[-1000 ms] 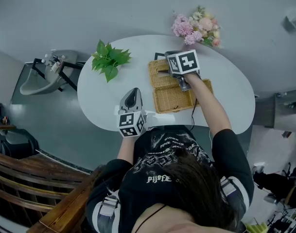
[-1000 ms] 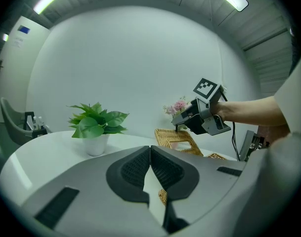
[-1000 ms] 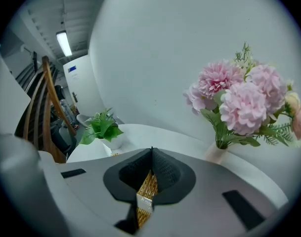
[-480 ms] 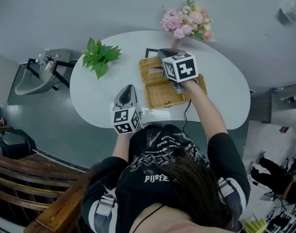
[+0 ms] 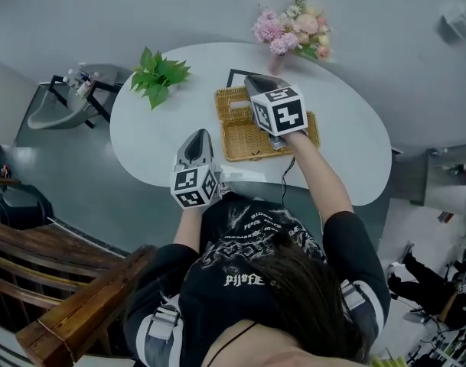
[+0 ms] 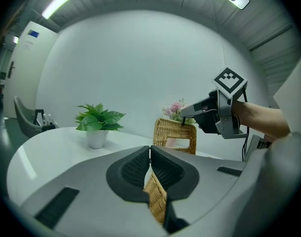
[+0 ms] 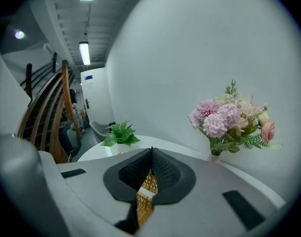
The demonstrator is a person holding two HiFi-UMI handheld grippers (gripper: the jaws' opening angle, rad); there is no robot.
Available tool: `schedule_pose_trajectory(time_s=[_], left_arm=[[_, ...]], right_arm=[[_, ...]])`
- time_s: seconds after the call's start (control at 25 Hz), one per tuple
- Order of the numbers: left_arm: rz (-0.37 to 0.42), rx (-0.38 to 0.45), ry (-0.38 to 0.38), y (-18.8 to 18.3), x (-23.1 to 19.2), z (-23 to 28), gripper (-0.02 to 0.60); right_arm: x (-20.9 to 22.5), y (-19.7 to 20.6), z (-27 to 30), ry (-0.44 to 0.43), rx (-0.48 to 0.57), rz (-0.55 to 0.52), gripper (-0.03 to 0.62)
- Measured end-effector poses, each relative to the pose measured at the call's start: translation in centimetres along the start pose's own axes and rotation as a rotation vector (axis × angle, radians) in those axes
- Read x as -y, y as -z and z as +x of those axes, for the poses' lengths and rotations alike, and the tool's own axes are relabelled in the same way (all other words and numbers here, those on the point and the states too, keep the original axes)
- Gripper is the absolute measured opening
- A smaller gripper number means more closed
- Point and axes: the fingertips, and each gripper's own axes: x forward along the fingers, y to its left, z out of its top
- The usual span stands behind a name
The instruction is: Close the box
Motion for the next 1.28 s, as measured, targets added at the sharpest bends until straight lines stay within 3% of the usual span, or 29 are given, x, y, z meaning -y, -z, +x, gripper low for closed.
schedule_pose_trajectory(time_s=[0.64,1.28], left_arm=[[-0.019,0.049,-0.035,0.8,4.1,-3.5,0.028],[-0.031,0.051,-0.105,3.1,5.7,-7.2,0.028]], right_arm=[[-2.0,2.3,-5.6,-0.057,0.058,-0.049,0.034],[-3.9,5.6,-8.8,-0.109,0.095,-0.022,0.034]])
